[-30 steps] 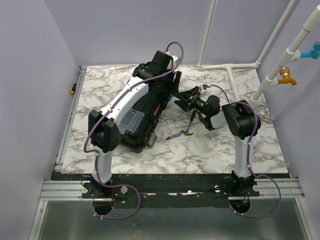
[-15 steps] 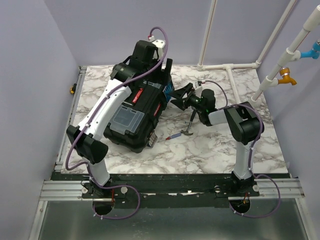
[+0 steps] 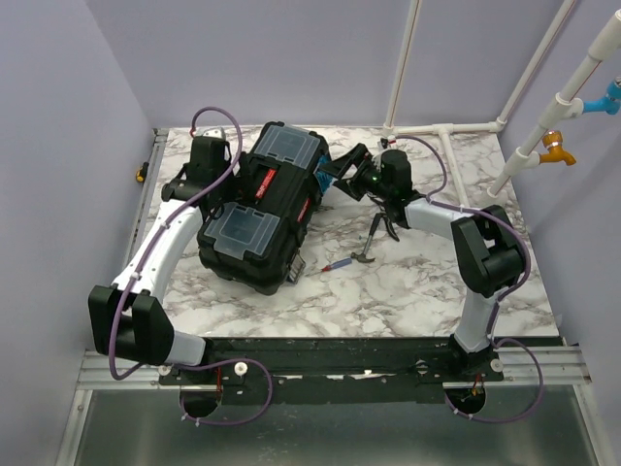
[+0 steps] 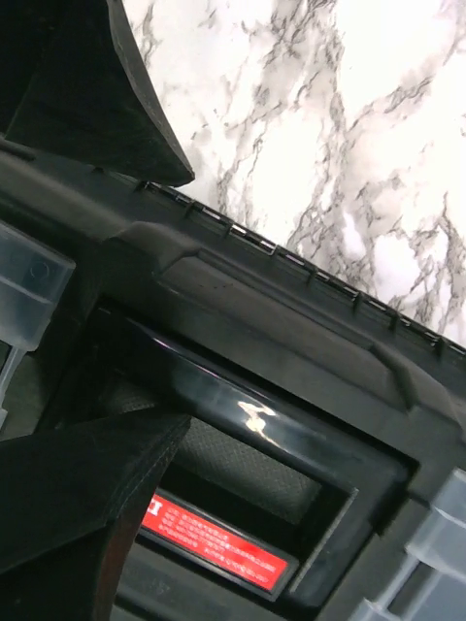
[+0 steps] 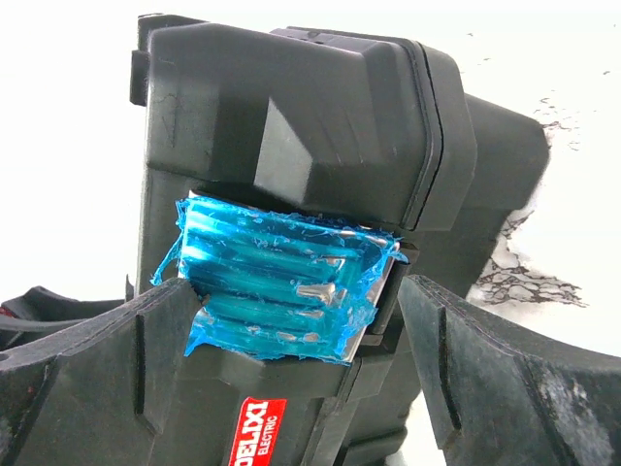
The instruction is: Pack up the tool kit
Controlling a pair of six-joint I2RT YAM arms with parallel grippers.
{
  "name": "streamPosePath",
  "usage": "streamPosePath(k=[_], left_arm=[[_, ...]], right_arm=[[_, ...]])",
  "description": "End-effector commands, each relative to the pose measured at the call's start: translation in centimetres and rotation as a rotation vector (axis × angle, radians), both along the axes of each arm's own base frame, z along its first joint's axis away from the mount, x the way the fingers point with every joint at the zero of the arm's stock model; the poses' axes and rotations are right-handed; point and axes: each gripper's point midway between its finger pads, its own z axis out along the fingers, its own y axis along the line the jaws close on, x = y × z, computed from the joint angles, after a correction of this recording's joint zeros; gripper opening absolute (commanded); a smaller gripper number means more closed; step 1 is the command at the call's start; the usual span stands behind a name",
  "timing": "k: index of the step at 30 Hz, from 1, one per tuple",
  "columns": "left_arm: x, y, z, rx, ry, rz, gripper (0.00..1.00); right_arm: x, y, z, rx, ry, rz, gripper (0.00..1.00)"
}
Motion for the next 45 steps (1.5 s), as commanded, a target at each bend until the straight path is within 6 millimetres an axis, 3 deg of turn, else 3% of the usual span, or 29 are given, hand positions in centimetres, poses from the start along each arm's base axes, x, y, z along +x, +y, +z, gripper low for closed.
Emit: streamPosePath(k=[1, 10, 15, 20, 23, 30, 38, 45], left_arm=[[0.6, -0.1, 0.8, -0.066, -0.121, 0.02, 0.98], [-0.7, -0.8, -3.5, -0.093, -0.07, -0.016, 0.97], [-1.4, -0.8, -4.5, -0.069, -0.076, -0.015, 0.93], [-1.7, -0.9, -4.6, -0.062, -0.085, -0.022, 0.92], [-1.8, -0.8, -4.5, -0.049, -0.088, -0.023, 0.92], [-1.8, -1.5, -4.8, -0.06, -0.088, -0.049, 0.91], [-2.1, -2.0, -5.3, -0.067, -0.082, -0.074, 0.9], [-2.7, -2.9, -5.4, -0.124, -0.091, -0.096, 0.89]], right_arm=[[0.4, -1.4, -2.8, -0.153, 0.067, -0.086, 0.95], [0.5, -1.7, -2.2, -0.171, 0.05, -0.103, 0.94], [0.5, -3.5, -2.6, -0.243, 0.044, -0.171, 0.94], [-0.1, -2.7, -4.7, -0.224, 0.087, -0.128, 0.91], [-0.3, -3.0, -5.0, -0.218, 0.096, -0.14, 0.91], [-1.4, -3.9, -1.8, -0.156, -0.023, -0.173, 0.98], [-2.2, -0.9, 2.2, 0.049, -0.16, -0.03, 1.0], [-1.1, -0.1, 2.7, 0.055, -0.141, -0.023, 1.0]])
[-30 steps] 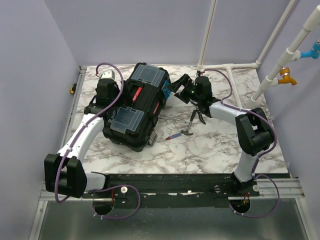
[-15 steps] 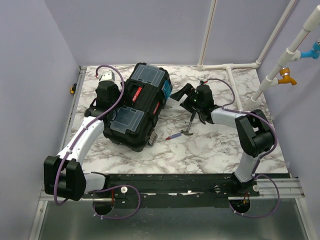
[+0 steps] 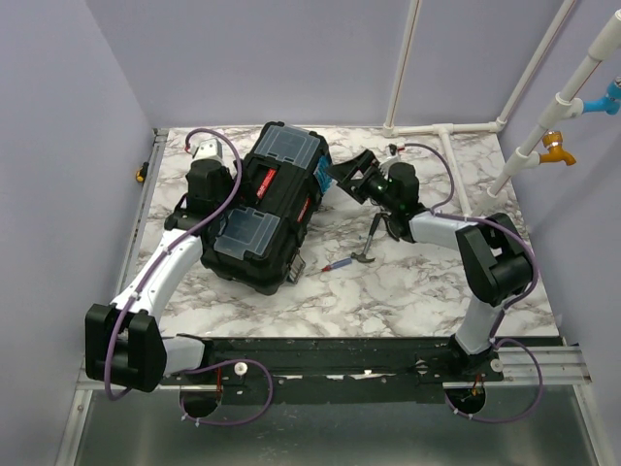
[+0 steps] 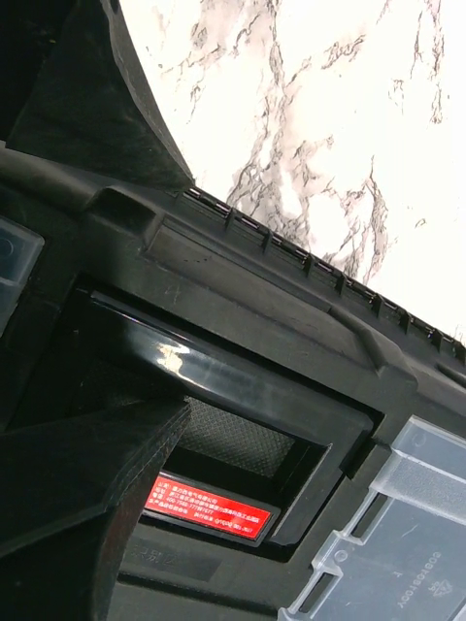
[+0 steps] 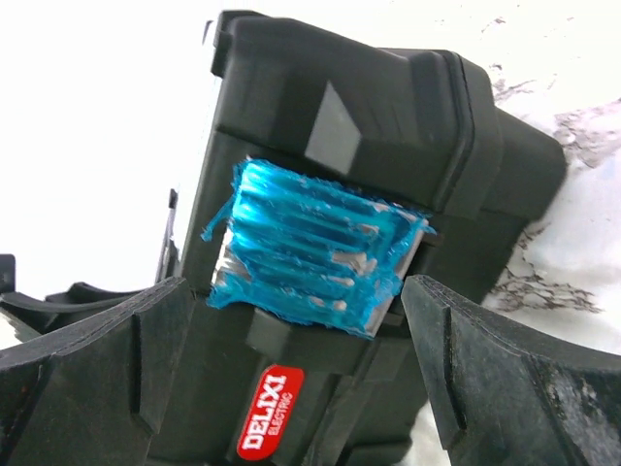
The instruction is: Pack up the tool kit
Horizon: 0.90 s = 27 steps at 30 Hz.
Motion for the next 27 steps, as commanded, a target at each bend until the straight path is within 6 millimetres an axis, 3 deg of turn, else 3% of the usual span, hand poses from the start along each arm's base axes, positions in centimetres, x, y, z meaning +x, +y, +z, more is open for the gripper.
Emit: streamPosePath(k=[1, 8, 17, 21, 27], left_arm=[[-3.2, -2.3, -4.0, -0.028, 0.128, -0.116, 0.89], [-4.5, -3.1, -4.7, -0.091, 0.109, -0.148, 0.88], [-5.8, -3.9, -6.4, -0.091, 0.08, -0.159, 0.87], [-5.5, -4.1, -7.0, -0.077, 0.065, -0.175, 0.87], [-5.4, -4.1, -7.0, -0.07, 0.037, -0.184, 0.87]], right_arm=[[1.0, 1.3, 1.0, 0.018, -0.006, 0.025, 1.0], [2.2, 2.5, -2.4, -0.097, 0.152, -0.014, 1.0], [2.3, 0.8, -6.5, -0.229, 0.281, -0.101, 0.95], [2.1, 1.1, -6.6, -0.205, 0.277, -0.088, 0.91], [2.1, 0.5, -4.0, -0.222, 0.221, -0.106, 0.9]])
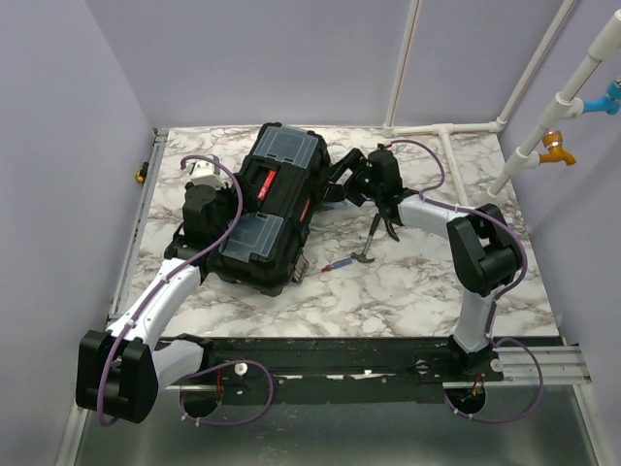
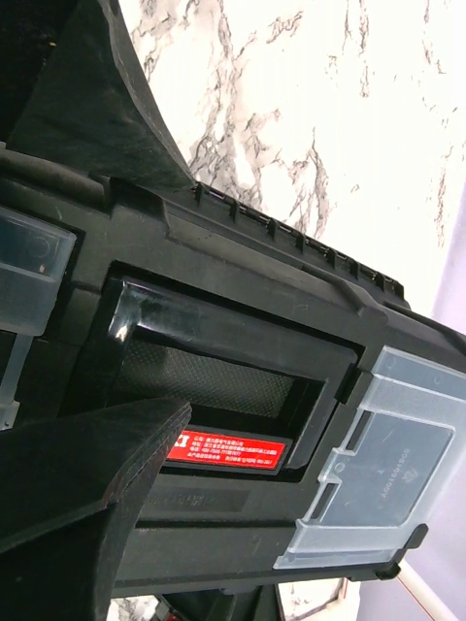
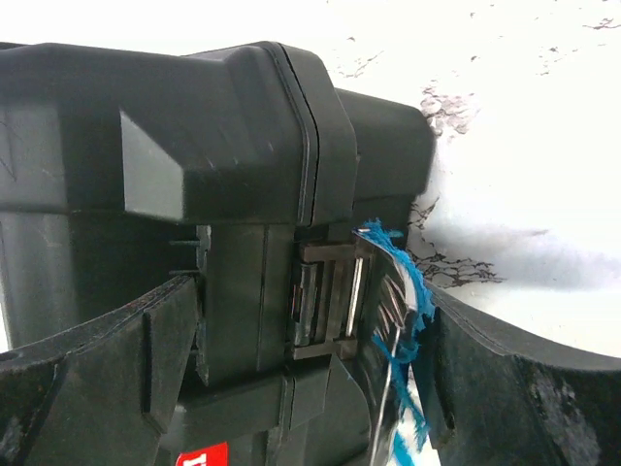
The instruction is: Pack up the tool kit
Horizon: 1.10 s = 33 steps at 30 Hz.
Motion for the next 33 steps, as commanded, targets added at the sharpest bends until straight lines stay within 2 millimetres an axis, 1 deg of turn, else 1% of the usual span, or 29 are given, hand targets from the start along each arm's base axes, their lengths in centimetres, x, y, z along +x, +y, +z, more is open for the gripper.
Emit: streamPosePath(k=[1, 3, 5, 10, 11, 13, 16, 18, 20, 22, 23, 25, 27, 29, 33], left_arm=[[-3.8, -3.0, -7.7, 0.002, 0.239, -0.148, 0.87], [-3.8, -2.9, -7.5, 0.004, 0.232, -0.146, 0.87], [-3.8, -2.9, -7.4, 0.003, 0.227, -0.149, 0.87], [-3.8, -2.9, -7.5, 0.009, 0.229, -0.149, 0.87], [-3.8, -2.9, -7.5, 0.009, 0.23, -0.149, 0.87], [-3.8, -2.9, -7.5, 0.009, 0.228, -0.147, 0.87], [-3.9, -2.8, -7.5, 0.011, 0.227, -0.146, 0.87], [-3.9, -2.8, -7.5, 0.012, 0.229, -0.146, 0.87], [-3.8, -2.8, -7.5, 0.013, 0.23, -0.147, 0.87], [-3.8, -2.9, -7.6, 0.013, 0.233, -0.148, 0.87], [-3.8, -2.9, -7.6, 0.015, 0.234, -0.148, 0.87], [-3.8, -2.8, -7.6, 0.017, 0.237, -0.147, 0.87], [-3.8, -2.8, -7.5, 0.015, 0.233, -0.148, 0.87], [-3.8, -2.8, -7.5, 0.015, 0.231, -0.148, 0.87], [-3.8, -2.9, -7.6, 0.018, 0.235, -0.15, 0.87]], right_arm=[[-0.6, -0.5, 1.6, -0.054, -0.042, -0.003, 0.89], [-1.1, -0.5, 2.6, -0.049, -0.055, 0.012, 0.89], [-1.4, -0.2, 3.0, -0.03, -0.053, 0.032, 0.88], [-2.1, 0.9, 2.1, 0.015, -0.006, 0.082, 0.81], [-2.1, 1.0, 2.0, 0.024, -0.002, 0.084, 0.77], [-2.1, 1.3, 1.8, 0.046, 0.0, 0.094, 0.62], [-2.2, 1.6, 1.8, 0.061, 0.0, 0.104, 0.43], [-2.3, 1.5, 1.9, 0.057, -0.002, 0.103, 0.38], [-2.2, 1.2, 1.9, 0.031, -0.004, 0.099, 0.37], [-2.3, 0.8, 1.5, -0.019, 0.008, 0.104, 0.34], [-2.4, 0.7, 1.3, -0.051, 0.012, 0.112, 0.35], [-2.5, 0.0, 0.5, -0.124, 0.036, 0.115, 0.41], [-2.7, -0.9, -0.2, -0.174, 0.047, 0.097, 0.43], [-2.9, -1.4, -0.7, -0.192, 0.052, 0.085, 0.42], [-3.0, -1.3, -1.5, -0.194, 0.065, 0.101, 0.39]])
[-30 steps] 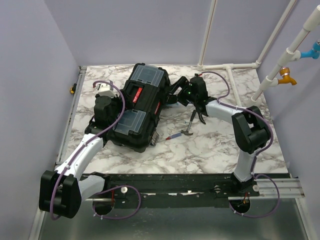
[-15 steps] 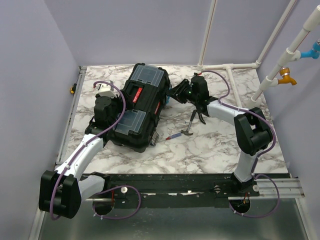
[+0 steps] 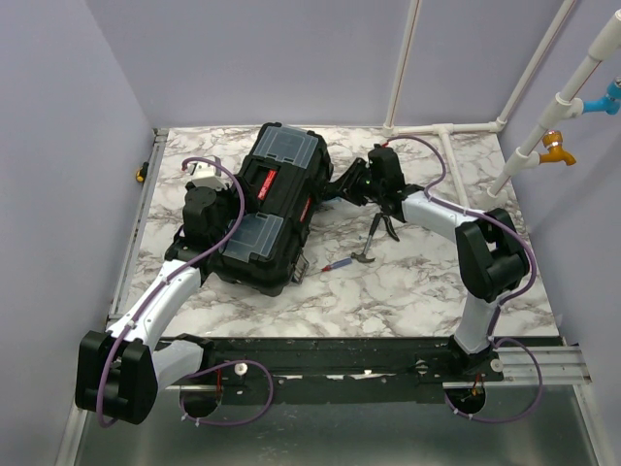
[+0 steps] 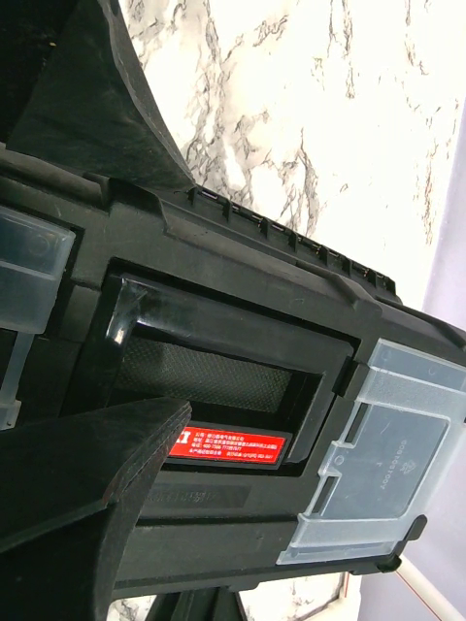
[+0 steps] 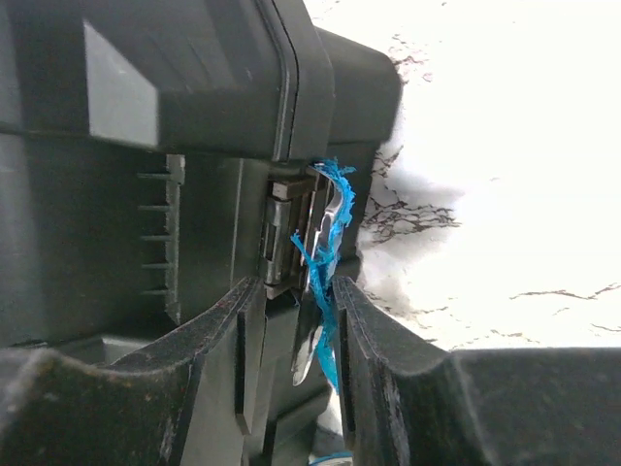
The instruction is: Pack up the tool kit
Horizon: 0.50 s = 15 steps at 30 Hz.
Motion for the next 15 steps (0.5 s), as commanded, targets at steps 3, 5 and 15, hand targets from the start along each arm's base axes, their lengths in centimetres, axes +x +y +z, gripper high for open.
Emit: streamPosePath(k=[3, 5, 15], left_arm=[[-3.8, -2.8, -7.9, 0.005, 0.273, -0.136, 0.87], [-3.8, -2.7, -8.0, 0.008, 0.273, -0.134, 0.87], [-3.8, -2.9, -8.0, 0.012, 0.275, -0.138, 0.87]], right_arm=[[-0.6, -0.7, -1.6, -0.073, 0.024, 0.001, 0.27], [-0.5, -0.9, -1.3, -0.084, 0.012, -0.005, 0.16], [0.2, -3.2, 3.0, -0.255, -0.075, -0.007, 0.01]])
